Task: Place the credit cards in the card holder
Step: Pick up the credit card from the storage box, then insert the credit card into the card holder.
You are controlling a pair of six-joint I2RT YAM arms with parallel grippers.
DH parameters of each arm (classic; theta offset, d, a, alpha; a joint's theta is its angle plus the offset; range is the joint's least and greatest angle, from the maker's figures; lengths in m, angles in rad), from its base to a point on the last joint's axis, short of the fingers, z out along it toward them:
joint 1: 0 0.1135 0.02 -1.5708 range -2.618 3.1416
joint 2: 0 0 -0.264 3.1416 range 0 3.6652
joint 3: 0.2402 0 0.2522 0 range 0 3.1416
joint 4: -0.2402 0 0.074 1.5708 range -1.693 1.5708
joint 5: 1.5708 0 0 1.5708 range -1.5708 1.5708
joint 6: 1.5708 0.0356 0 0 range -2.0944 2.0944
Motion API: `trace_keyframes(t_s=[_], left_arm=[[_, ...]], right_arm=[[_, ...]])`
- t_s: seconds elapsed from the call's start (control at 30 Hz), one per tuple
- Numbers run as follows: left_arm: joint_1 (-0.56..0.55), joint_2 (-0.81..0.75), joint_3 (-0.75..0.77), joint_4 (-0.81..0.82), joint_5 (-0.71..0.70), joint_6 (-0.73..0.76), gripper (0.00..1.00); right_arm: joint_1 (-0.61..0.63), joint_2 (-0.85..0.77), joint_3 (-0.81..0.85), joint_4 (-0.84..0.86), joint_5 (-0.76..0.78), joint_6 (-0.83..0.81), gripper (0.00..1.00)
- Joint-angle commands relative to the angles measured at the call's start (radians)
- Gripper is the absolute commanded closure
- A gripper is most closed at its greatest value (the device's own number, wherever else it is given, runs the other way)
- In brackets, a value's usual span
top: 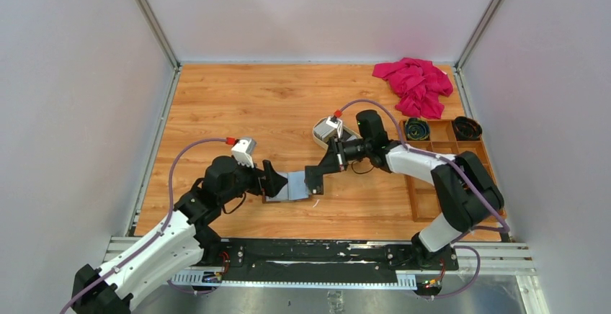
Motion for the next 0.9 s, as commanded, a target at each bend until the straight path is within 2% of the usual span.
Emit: trace_keyframes(t_s=[0.0, 0.13, 0.33, 0.57, 0.77, 0.87], left_arm=[[0.006, 0.005, 0.034, -0.088, -0.119, 0.041, 0.0], [0.005, 0.002, 0.019, -0.115, -0.189, 0.049, 0.0], [0.007, -0.029, -0.056, -0.038, -0.203, 0.034, 0.0], [0.018, 0.006, -0.093, 0.009, -0.219, 0.01, 0.0], [0.026, 0.052, -0.101, 0.01, -0.239, -0.01, 0.17], [0.026, 0.073, -0.123, 0.041, -0.228, -0.031, 0.21]], right_arm=[[0.061, 0.085, 0.029, 0.226, 0.098, 0.173, 1.0], [0.122, 0.125, 0.028, 0.368, 0.167, 0.202, 1.0], [0.15, 0.235, 0.046, 0.515, 0.226, 0.27, 1.0], [0.15, 0.317, 0.069, 0.535, 0.295, 0.3, 1.0], [0.15, 0.315, 0.064, 0.454, 0.334, 0.261, 1.0], [0.15, 0.298, 0.05, 0.405, 0.354, 0.252, 1.0]])
